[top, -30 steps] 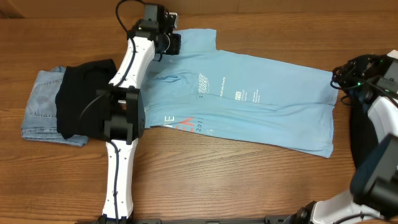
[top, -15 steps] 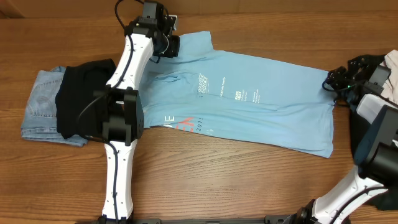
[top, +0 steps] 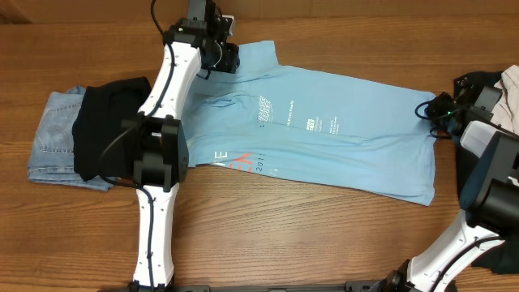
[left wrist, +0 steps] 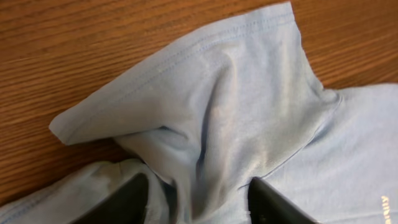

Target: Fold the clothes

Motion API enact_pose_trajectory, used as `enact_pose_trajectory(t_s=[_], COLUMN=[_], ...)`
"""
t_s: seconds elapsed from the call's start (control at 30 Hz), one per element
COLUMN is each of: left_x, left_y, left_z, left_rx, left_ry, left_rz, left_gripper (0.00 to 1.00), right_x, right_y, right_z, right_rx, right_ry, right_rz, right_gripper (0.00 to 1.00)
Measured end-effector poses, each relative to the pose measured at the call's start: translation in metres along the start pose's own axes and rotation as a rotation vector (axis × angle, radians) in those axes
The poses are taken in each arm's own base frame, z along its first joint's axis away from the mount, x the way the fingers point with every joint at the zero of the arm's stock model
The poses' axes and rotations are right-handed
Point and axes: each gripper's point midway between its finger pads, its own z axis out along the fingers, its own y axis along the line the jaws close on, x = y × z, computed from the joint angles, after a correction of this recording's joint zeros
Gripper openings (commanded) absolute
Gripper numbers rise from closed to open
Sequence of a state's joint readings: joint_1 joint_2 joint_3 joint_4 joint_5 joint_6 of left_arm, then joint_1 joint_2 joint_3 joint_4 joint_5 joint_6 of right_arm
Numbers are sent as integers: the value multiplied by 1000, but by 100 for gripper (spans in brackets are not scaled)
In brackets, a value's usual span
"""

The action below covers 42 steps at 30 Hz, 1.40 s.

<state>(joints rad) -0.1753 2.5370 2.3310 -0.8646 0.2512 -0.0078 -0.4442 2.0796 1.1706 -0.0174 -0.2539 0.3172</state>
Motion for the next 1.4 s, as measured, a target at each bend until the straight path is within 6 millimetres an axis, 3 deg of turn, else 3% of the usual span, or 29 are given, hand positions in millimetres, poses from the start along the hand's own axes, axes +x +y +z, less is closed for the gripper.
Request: enact_pose_trajectory(t_s=[0.1, 0.2, 0.33, 0.53, 0.63, 0.73, 0.9, 1.0, 1.1, 1.23, 1.4], left_x=[-5, -19, -33, -59, -66, -63, -35, -25, -26, -24, -26], left_y=[-1, -2, -3, -4, -3, 0, 13, 20, 20, 23, 24], left_z=[-3, -7, -9, -14, -12, 3, 46, 61, 63, 64, 62], left_rx=[0, -1, -4, -11, -15, -16, -21, -33, -38, -50, -56], left_ry=[-17, -70, -129, -235, -267, -263, -188, -165, -169, -163, -161], left_rz=[16, 47, 101, 165, 189, 194, 186, 180, 184, 181, 170], left_gripper=[92, 94, 89, 76, 72, 70, 70, 69, 54, 4, 4], right_x=[4, 12, 9, -12, -8, -2, 2, 4, 4, 4, 4], right_y=[4, 15, 35, 69, 75, 77, 81, 82, 83, 83, 83], right_z=[1, -1, -17, -67, -76, -77, -78, -78, -78, -78, -78], right_rx=[-30, -98, -177, -245, -266, -282, -302, -307, -308, -309, -315], right_ry=[21, 63, 81, 48, 70, 101, 117, 122, 121, 122, 123], right_rz=[-1, 5, 2, -24, -21, -12, -18, -24, -29, -30, -32], right_gripper=[4, 4, 4, 4, 4, 4, 4, 4, 4, 4, 4])
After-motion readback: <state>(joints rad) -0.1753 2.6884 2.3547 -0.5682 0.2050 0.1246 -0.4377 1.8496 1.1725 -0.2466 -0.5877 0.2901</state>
